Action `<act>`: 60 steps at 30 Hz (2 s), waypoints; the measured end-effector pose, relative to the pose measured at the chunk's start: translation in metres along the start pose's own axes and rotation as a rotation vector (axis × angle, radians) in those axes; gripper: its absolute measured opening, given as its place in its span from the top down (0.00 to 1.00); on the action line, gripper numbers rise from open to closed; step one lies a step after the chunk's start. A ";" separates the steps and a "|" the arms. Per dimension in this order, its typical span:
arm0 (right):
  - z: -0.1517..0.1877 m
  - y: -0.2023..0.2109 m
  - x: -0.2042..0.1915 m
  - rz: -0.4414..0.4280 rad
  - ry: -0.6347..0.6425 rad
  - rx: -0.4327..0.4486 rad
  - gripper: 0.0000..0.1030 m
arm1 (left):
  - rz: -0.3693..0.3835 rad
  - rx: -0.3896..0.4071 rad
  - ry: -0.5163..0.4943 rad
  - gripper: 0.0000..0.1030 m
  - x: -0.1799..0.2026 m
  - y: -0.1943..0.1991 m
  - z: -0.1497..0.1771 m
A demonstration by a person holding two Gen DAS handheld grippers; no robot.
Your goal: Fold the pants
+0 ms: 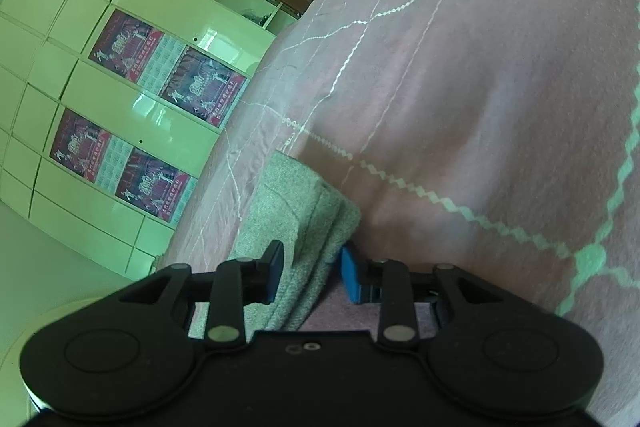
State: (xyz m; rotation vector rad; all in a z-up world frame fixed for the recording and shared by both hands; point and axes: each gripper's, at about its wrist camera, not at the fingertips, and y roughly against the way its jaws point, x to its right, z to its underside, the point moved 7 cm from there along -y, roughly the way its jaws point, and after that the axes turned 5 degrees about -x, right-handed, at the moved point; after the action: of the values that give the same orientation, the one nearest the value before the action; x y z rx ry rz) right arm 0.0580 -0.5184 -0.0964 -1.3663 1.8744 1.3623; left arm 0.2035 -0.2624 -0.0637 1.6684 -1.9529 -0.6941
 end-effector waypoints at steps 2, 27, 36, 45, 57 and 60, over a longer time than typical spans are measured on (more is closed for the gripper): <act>0.001 -0.002 0.000 0.007 0.013 -0.002 0.77 | 0.019 -0.064 -0.008 0.00 -0.001 -0.016 0.008; 0.149 -0.037 -0.266 -0.146 0.679 -0.099 0.93 | -0.053 0.237 0.137 0.00 -0.275 0.092 0.020; 0.389 -0.092 -0.286 -0.165 1.082 -0.508 0.71 | -0.090 0.241 0.554 0.00 -0.399 0.095 0.079; 0.290 -0.055 -0.271 -0.115 0.891 -0.316 0.73 | 0.133 0.262 0.393 0.00 -0.344 0.085 0.051; 0.250 -0.045 -0.212 -0.051 0.764 -0.233 0.68 | 0.271 -0.067 0.375 0.48 -0.239 0.020 0.032; 0.248 -0.047 -0.207 -0.065 0.752 -0.236 0.68 | 0.306 -0.087 0.458 0.48 -0.238 0.014 0.032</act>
State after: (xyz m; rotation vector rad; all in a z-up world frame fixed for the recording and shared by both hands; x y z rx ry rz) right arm 0.1394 -0.2048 -0.0560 -2.2734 2.1129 1.1464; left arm 0.2064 -0.0229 -0.0859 1.2954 -1.7587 -0.2480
